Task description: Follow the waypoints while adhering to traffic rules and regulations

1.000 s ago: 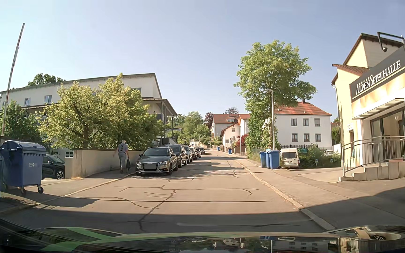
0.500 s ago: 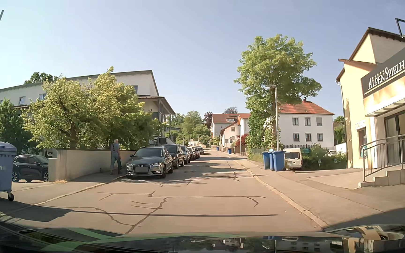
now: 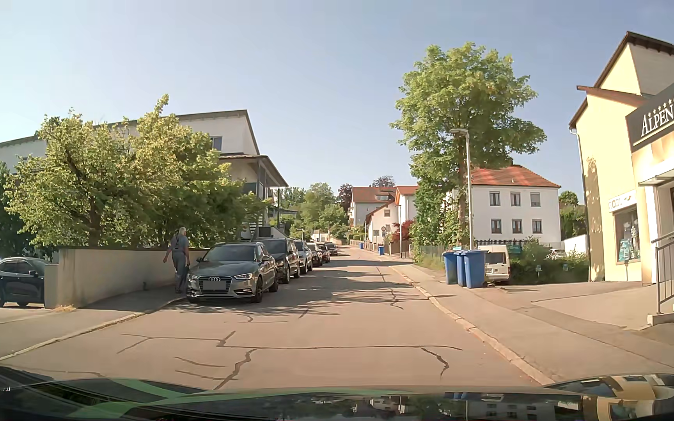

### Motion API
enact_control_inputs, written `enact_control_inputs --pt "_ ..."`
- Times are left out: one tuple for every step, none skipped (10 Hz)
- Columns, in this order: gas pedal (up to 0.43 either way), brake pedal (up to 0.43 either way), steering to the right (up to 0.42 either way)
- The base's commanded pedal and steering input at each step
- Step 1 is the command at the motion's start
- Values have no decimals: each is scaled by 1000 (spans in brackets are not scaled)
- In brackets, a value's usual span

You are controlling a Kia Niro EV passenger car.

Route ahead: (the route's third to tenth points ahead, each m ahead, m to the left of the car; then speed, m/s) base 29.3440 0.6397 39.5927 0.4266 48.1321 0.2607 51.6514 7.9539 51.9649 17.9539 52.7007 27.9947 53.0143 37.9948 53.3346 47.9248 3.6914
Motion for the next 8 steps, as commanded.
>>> enact_control_inputs --pt "311 0 5" --pt "287 0 5" --pt "287 0 5" --pt "287 0 4" --pt "287 0 4" --pt "287 0 4" --pt "287 0 4" --pt "287 0 4"
